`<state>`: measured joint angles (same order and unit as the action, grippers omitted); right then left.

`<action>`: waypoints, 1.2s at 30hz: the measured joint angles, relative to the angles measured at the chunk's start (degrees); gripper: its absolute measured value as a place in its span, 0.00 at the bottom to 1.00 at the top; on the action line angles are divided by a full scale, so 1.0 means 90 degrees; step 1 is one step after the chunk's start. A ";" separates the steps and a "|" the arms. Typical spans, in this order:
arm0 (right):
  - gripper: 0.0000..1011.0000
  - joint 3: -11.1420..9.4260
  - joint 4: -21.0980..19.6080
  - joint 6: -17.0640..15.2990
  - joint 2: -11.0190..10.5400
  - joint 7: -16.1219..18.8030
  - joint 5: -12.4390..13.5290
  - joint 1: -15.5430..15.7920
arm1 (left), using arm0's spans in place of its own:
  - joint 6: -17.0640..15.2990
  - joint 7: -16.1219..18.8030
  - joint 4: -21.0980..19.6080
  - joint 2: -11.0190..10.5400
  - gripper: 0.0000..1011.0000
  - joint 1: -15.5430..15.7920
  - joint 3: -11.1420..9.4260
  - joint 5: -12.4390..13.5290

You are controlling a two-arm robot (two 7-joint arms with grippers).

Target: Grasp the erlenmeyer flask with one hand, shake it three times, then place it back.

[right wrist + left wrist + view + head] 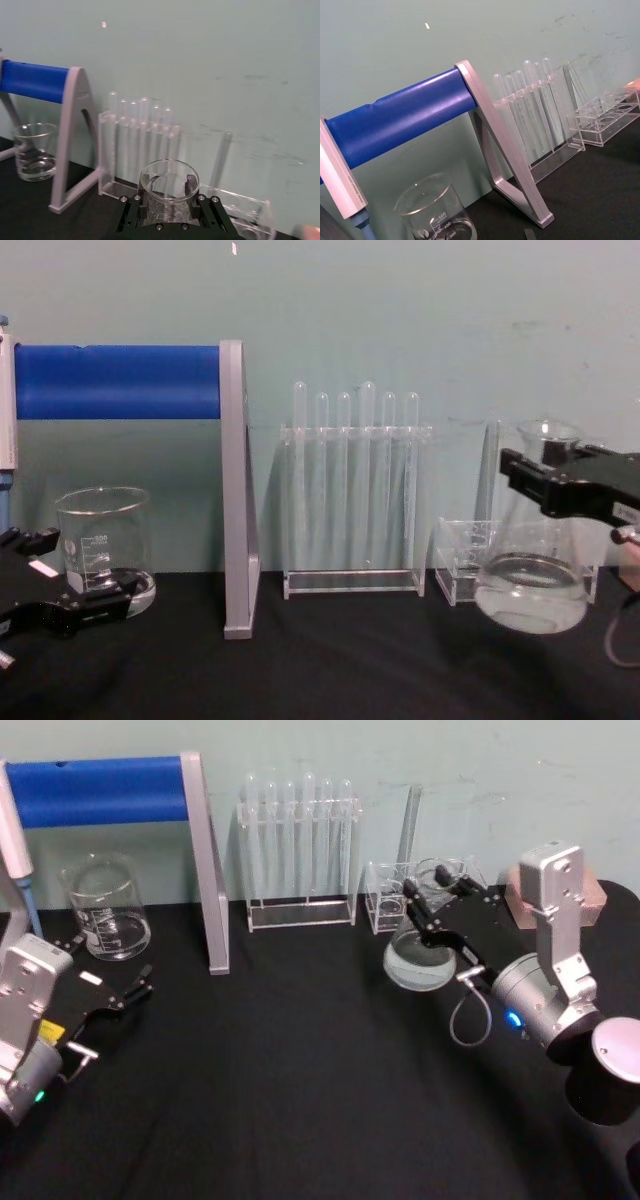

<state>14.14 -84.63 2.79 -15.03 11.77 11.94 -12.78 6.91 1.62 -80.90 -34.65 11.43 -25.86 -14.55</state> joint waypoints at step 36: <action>0.44 0.0918 -0.0350 -0.0116 0.0347 0.1061 0.0074 0.0184 | 0.0000 0.0000 0.0000 0.0000 0.99 0.0000 0.0000 0.0000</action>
<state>22.40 -87.78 1.75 -11.91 21.31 12.61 -11.13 6.91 1.62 -80.90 -34.65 11.43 -25.86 -14.55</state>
